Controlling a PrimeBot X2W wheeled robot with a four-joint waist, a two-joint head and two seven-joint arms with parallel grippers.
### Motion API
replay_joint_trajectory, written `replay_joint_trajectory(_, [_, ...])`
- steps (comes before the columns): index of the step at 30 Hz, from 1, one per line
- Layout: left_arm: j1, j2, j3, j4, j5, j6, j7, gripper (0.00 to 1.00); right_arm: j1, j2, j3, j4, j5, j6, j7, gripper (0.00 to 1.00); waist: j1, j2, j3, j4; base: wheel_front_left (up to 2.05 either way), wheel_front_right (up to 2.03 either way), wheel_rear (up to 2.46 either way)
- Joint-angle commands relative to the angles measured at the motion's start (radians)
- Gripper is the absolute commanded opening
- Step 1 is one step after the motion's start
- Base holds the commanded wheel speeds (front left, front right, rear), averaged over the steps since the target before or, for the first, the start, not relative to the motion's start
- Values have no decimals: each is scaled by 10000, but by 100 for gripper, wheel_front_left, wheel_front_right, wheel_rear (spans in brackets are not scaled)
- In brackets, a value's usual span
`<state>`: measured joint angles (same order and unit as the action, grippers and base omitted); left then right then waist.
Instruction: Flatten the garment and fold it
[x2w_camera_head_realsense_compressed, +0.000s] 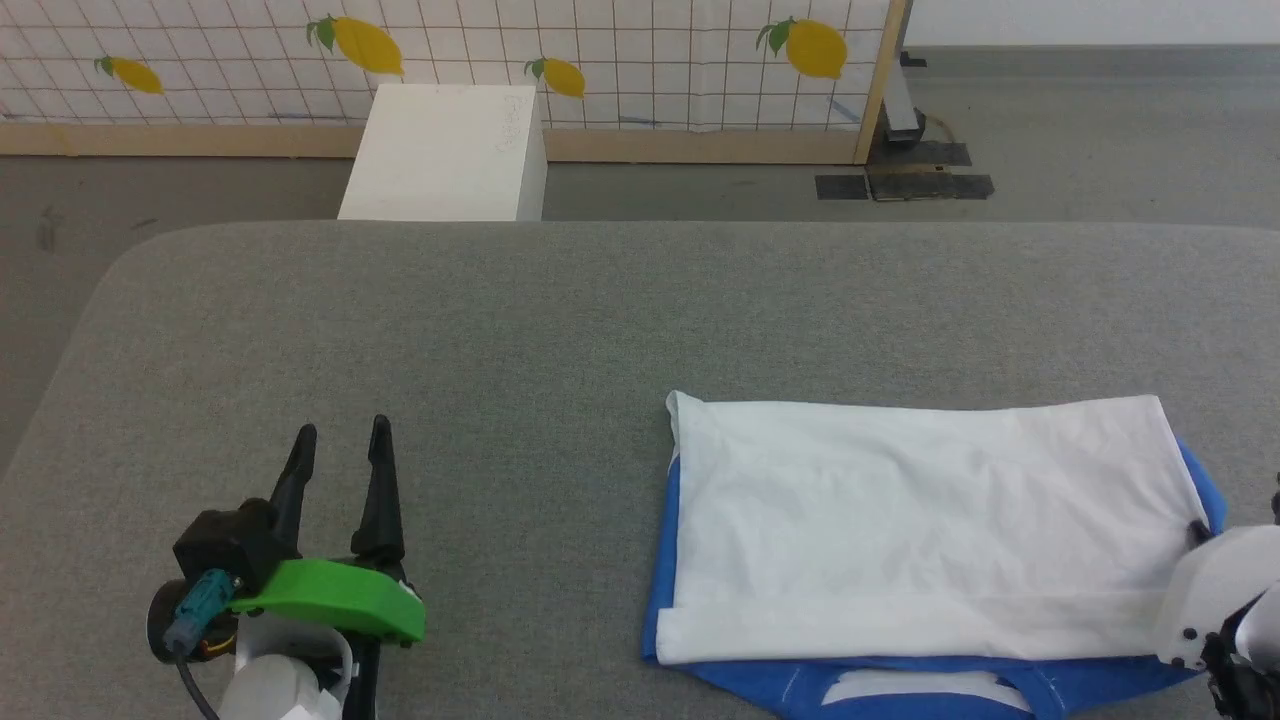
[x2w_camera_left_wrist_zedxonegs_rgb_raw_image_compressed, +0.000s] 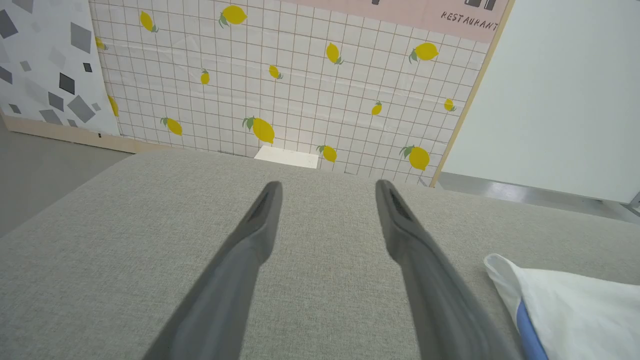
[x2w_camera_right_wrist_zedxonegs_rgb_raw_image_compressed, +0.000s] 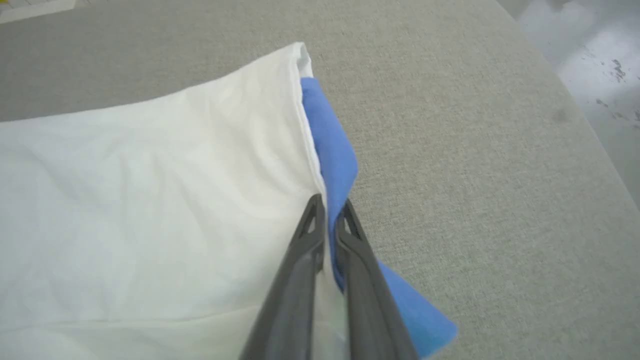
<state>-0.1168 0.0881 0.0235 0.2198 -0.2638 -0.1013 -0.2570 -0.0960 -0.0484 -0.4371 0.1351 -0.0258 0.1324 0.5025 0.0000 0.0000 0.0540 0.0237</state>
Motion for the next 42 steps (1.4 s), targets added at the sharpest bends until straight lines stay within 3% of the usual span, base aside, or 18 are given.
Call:
replay_joint_trajectory(1, [128, -59, 48, -8, 105, -61, -47, 100, 140, -18, 270, -461, 57, -17, 99, 0, 0, 0, -14, -19, 0, 0, 0])
replay_joint_trajectory(8, [163, -116, 59, -4, 178, -115, -47, 100, 615, -18, 3017, -3248, 698, -17, 986, 0, 0, 0, -65, 30, 0, 0, 0])
replay_joint_trajectory(13, [92, -160, -8, 27, 196, -154, -47, 100, 399, -44, 5190, -3741, 697, -17, 1411, 0, 0, 0, -19, 166, 0, 0, 0])
replay_joint_trajectory(19, [-65, -202, -111, 79, 164, -210, -47, 100, -554, -32, 7146, -2183, 743, -17, 1317, 0, 0, 0, 153, 470, 0, 0, 0])
replay_joint_trajectory(26, [-236, -235, -117, 67, 173, -243, -47, 100, -1824, -22, 8527, 244, 1083, -17, 772, 0, 0, 0, 502, 824, 0, 0, 0])
replay_joint_trajectory(33, [-332, -265, -25, 109, 179, -260, -47, 100, -2624, -20, 9658, 1783, 2023, -17, 576, 0, 0, 0, 702, 937, 0, 0, 0])
replay_joint_trajectory(34, [-340, -270, -16, 126, 183, -262, -47, 100, -2698, -20, 9827, 1923, 2193, -17, 589, 43, 0, 0, 701, 938, 0, 0, 0])
replay_joint_trajectory(35, [-352, -284, 8, 175, 192, -267, -47, 100, -2762, -19, 9931, 2115, 2702, -17, 683, 100, 0, 0, 666, 910, 0, 0, 0])
replay_joint_trajectory(39, [-316, -295, 20, 191, 229, -273, -47, 100, -2694, -19, 9642, 1591, 3233, -17, 372, 100, 0, 0, 544, 786, 0, 0, 0])
replay_joint_trajectory(42, [-243, -296, 77, 156, 260, -276, -47, 100, -2501, -19, 9098, 427, 3741, -17, -497, 100, 0, 0, 448, 627, 0, 0, 0])
